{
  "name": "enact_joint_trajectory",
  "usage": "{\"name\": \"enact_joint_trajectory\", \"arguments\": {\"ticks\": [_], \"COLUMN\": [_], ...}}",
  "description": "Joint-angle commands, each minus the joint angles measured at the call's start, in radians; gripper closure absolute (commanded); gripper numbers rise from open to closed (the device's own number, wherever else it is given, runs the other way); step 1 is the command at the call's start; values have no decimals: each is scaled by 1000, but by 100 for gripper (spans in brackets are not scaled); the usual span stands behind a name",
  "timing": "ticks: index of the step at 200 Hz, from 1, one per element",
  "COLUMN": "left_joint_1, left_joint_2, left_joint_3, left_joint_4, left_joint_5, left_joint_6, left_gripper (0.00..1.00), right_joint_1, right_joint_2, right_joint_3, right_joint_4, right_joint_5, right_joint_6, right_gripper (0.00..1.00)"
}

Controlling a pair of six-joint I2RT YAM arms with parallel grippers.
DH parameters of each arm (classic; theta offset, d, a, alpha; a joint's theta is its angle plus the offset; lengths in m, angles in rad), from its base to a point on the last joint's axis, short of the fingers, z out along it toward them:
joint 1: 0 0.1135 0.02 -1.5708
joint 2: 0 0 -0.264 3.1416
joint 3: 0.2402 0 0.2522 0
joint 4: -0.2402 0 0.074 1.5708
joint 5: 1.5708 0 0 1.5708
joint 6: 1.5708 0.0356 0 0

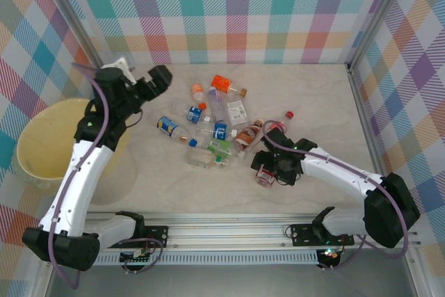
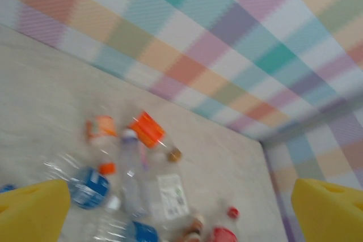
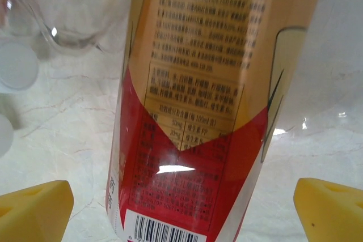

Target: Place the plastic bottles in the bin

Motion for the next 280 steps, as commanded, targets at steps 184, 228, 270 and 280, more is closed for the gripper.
{"name": "enact_joint_trajectory", "arguments": {"ticks": [184,228,270,280], "left_joint_1": [-165,-185,-228,-240], "left_joint_2": [23,110,212,231], "left_joint_3": [-103,-74,-46,-39], "left_joint_4": [310,284,272,266], "left_joint_5": [277,266,244,245], "left_joint_6": [72,64,49,45], "left_gripper": [0,0,0,0], "right_joint_1": [16,16,16,16], "right_joint_2": [-52,-249,-287,-280], "right_joint_3": [-210,-254,-211,-200], "right_joint_4": [322,478,646,703], "right_joint_5": [159,226,124,60], "right_joint_6": [9,-225,-486,-542], "right_gripper": [37,47,51,51]}}
